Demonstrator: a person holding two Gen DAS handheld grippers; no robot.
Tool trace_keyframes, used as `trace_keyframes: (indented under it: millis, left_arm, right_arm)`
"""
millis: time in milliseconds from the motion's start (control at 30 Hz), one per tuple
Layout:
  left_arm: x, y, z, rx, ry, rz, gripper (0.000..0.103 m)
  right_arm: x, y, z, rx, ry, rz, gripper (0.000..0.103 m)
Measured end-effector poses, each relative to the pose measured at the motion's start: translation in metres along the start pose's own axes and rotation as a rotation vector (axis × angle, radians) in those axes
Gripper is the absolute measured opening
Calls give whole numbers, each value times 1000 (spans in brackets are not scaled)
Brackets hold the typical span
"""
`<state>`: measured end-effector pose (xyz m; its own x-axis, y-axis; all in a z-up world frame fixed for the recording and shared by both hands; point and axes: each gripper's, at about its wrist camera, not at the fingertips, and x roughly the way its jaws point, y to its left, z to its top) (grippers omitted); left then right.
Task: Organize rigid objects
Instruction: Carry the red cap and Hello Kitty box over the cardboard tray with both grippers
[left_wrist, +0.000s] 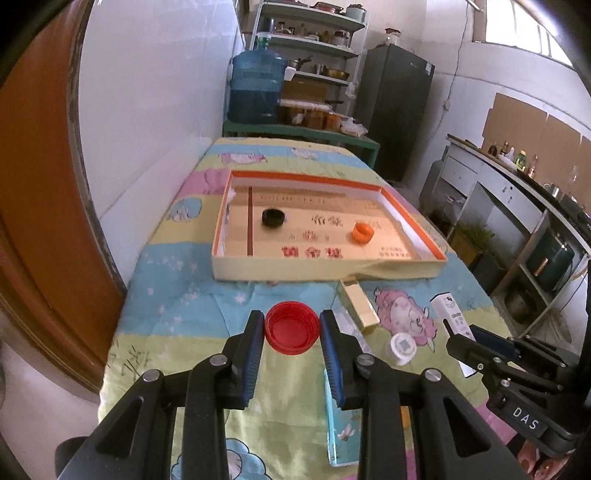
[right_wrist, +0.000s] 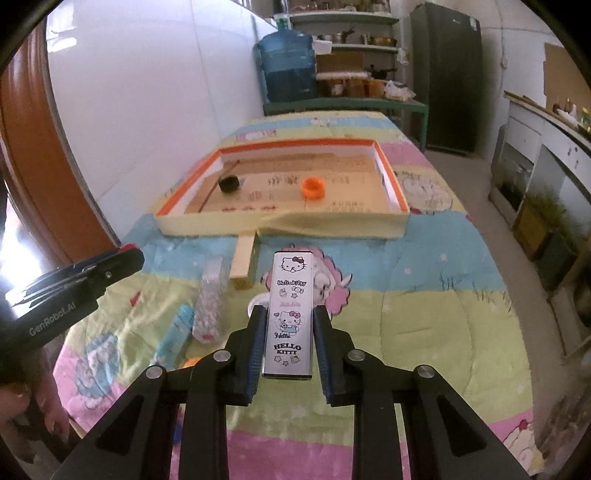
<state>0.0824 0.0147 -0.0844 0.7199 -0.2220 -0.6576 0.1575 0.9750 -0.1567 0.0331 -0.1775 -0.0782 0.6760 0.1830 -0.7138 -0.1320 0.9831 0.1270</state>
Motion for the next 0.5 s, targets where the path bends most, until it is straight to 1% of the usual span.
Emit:
trace_keyframes:
  millis: [333,500]
  left_arm:
    - [-2,-9,25,14,-34,4,31]
    - [-1,-13,39,22,-46,3,31]
  right_arm:
    - [-11,2,28,-16,-62,20,26]
    - [-14,2,40,-20,-77,26,26]
